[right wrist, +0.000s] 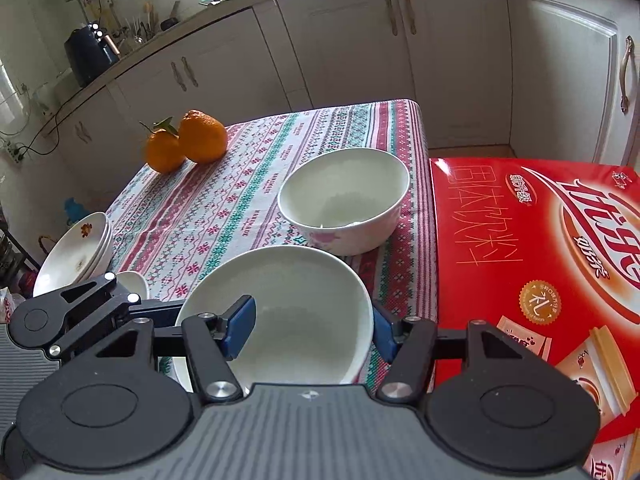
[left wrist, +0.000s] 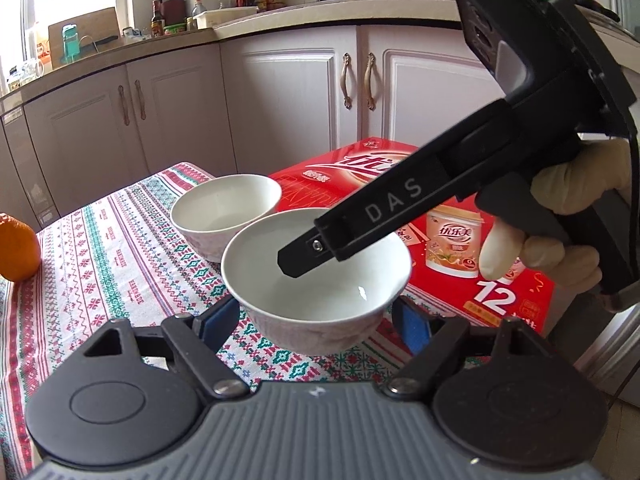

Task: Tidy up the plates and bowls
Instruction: 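Lift the stacked bowls with the right gripper and carry them toward the plate stack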

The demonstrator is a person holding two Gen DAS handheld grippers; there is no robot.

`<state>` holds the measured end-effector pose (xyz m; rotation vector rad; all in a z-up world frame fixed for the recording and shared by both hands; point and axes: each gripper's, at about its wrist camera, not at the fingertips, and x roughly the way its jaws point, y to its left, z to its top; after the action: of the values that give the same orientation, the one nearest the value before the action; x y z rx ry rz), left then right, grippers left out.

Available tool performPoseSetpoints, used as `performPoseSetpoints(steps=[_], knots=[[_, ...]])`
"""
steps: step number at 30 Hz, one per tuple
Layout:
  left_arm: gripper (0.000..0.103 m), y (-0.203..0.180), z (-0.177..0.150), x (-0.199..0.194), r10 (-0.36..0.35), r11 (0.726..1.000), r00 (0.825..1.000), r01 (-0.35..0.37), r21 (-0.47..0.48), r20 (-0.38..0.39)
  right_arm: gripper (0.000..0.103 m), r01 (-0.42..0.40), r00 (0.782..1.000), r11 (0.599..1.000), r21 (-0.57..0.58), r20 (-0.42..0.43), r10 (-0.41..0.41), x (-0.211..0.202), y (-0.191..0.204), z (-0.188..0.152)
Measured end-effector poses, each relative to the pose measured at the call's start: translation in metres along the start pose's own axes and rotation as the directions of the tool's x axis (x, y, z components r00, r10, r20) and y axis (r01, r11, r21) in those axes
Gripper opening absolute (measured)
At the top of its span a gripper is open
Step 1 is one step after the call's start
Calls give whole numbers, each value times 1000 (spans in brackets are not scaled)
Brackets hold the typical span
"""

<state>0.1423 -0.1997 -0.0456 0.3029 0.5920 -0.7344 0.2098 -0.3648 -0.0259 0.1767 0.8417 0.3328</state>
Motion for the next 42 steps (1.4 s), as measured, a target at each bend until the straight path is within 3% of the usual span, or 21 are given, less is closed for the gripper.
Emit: performPoseSetpoints(steps=[22, 42], knots=[[83, 11, -14, -75, 32, 999, 998, -30, -24, 46, 67, -59, 998, 995, -80, 20, 61, -30, 66, -7], [83, 56, -39, -108, 135, 984, 990, -129, -122, 44, 67, -146, 989, 971, -188, -24, 144, 8, 132, 10]])
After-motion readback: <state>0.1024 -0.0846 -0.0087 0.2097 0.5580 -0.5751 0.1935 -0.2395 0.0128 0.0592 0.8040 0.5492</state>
